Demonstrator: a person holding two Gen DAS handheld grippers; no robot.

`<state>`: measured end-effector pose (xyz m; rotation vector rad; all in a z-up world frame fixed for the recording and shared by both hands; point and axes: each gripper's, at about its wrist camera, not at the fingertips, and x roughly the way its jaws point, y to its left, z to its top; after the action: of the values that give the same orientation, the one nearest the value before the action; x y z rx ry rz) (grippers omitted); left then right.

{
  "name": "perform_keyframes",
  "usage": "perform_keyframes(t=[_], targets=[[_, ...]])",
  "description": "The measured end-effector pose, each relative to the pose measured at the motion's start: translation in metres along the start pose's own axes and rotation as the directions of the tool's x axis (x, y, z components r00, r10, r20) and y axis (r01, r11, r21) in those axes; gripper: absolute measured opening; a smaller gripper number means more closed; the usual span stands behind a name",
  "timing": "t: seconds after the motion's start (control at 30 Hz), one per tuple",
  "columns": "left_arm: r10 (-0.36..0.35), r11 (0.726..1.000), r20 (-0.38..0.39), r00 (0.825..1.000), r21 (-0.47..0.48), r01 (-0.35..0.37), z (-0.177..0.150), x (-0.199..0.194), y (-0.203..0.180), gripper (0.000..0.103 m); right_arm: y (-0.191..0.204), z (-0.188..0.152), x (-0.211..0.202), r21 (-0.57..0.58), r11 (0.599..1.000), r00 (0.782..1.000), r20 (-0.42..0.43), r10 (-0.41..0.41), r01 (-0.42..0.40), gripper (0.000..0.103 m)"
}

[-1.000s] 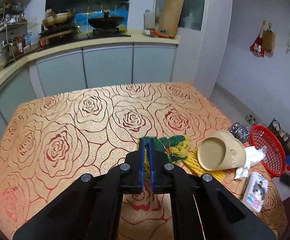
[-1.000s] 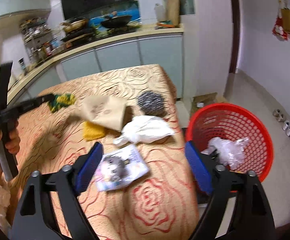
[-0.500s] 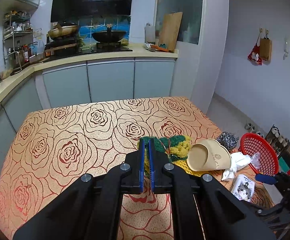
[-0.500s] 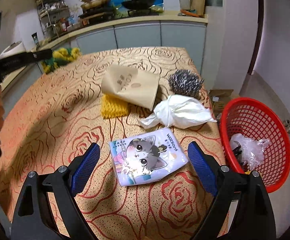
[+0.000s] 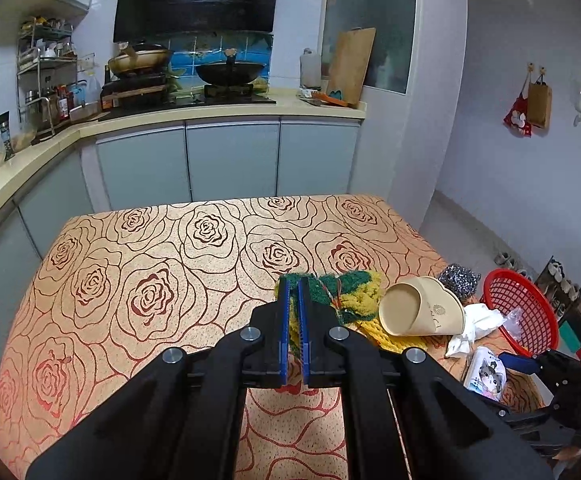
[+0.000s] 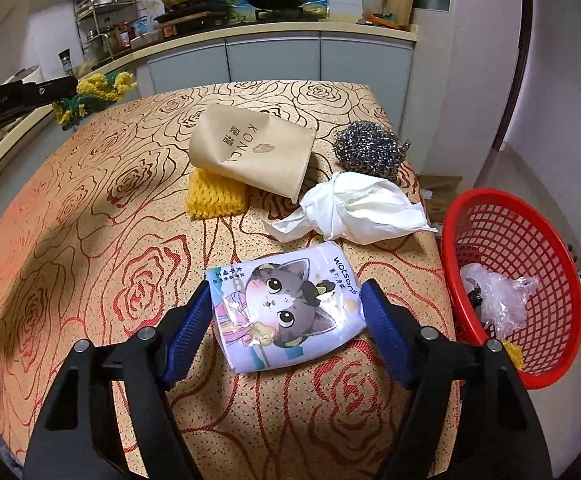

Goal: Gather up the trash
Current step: 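Grasp the cat-printed packet with the right tool while the left tool holds the cloth, then lift the cloth and cat-printed packet and carry them over the red wastebasket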

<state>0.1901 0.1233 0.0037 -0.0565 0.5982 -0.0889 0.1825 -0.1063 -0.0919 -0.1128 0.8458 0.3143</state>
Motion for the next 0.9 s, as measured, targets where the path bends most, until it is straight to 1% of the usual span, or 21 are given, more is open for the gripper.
perform_keyframes(t=[0.07,0.2,0.33,0.6,0.9], targets=[[0.001,1.000,0.003,1.000,-0.002,-0.001,-0.001,-0.002,0.000,0.004,0.000,-0.001,0.000,0.001,1.000,1.000,-0.001,0.014,-0.014,0.064],[0.002,1.000,0.004,1.000,-0.010,-0.002,-0.003,-0.006,0.001,0.004,-0.001,-0.002,-0.001,0.009,1.000,1.000,-0.002,0.027,-0.027,0.061],[0.007,1.000,0.001,1.000,-0.019,-0.007,-0.006,-0.010,0.003,0.004,0.001,-0.004,-0.006,0.005,1.000,1.000,0.007,0.024,-0.024,0.058],[0.007,1.000,0.021,1.000,-0.014,-0.007,-0.003,-0.020,0.001,0.004,-0.005,0.002,-0.033,0.038,0.999,0.997,0.069,0.018,-0.020,0.058],[-0.014,1.000,0.045,0.999,-0.003,0.014,0.004,-0.028,-0.015,0.004,-0.026,0.018,-0.068,0.078,0.997,0.987,0.159,-0.033,0.021,0.058]])
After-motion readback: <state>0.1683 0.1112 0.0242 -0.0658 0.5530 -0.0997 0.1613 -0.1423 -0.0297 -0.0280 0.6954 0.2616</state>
